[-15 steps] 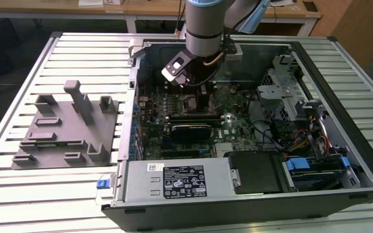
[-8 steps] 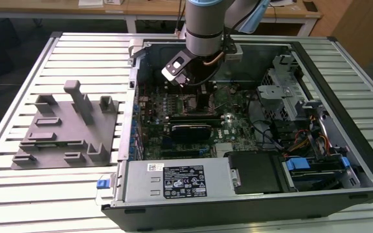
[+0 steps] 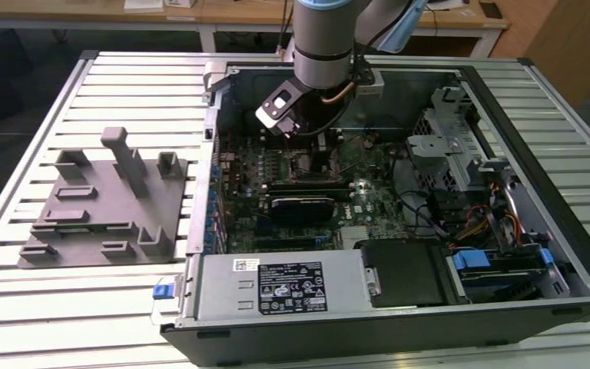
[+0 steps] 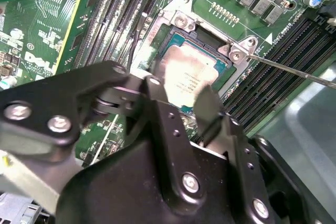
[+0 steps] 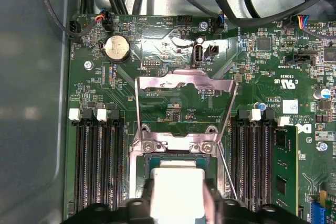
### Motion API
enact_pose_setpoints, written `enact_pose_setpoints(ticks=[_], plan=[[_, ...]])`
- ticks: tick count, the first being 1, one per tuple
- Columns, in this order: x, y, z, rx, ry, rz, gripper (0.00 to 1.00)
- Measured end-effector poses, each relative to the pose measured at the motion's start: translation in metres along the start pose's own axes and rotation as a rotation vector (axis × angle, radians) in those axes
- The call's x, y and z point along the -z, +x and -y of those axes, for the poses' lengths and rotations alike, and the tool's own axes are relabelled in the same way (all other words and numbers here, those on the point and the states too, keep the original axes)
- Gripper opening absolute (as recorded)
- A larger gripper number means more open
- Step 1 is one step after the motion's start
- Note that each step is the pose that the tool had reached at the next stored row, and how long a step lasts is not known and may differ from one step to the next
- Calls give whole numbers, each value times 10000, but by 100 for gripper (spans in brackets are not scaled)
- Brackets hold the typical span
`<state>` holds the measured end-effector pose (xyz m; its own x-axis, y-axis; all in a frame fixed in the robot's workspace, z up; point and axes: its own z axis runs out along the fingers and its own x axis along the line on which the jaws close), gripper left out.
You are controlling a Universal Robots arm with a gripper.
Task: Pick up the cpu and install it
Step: 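Place the cpu into insertion slot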
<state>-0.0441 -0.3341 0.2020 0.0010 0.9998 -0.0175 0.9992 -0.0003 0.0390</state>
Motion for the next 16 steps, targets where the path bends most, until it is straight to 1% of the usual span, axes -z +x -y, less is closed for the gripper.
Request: enact_pose_setpoints(ticks=[1, 3, 4, 6, 7, 9, 10, 11, 16], plan=[[0, 0, 0, 1, 0, 0, 48], [0, 0, 0, 0, 0, 0, 36], [1, 0, 0, 0, 0, 1, 36], [0, 0, 0, 0, 0, 0, 25], [1, 0, 0, 0, 0, 0, 25], [1, 0, 0, 0, 0, 0, 13], [1, 0, 0, 0, 0, 0, 13], [1, 0, 0, 0, 0, 0, 11], [2, 0, 5, 1, -1, 1, 11]])
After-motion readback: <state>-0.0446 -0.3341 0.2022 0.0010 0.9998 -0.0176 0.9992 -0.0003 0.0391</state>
